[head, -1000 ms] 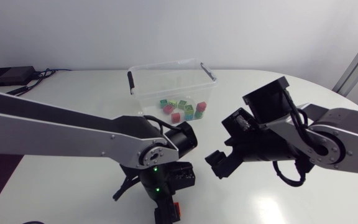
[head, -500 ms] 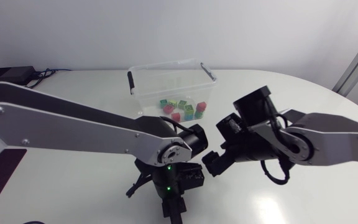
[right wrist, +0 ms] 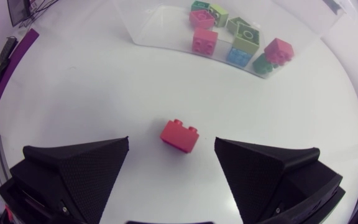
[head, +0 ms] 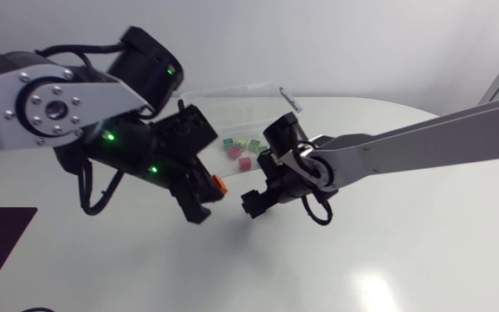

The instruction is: Place the duplo bricks in the container

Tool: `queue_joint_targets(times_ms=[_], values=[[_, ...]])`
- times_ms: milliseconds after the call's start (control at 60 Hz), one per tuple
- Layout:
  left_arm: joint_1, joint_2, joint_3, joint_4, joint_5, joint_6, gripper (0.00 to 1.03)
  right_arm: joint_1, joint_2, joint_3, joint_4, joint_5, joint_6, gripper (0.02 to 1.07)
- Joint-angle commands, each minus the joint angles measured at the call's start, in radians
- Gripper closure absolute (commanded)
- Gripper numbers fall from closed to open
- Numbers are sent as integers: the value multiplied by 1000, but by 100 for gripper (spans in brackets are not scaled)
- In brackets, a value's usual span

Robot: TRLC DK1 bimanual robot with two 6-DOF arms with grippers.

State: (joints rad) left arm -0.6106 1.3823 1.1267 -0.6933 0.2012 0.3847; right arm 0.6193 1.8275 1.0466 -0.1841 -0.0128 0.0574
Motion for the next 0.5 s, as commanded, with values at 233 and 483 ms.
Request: queue_joint_targets(times_ms=[233,483], values=[[150,-11,42,216,30,-107,88,28,138,136,-94,73,50,27],[198,81,150,360,30,-191,88,14,173,150,-152,77,55,77]])
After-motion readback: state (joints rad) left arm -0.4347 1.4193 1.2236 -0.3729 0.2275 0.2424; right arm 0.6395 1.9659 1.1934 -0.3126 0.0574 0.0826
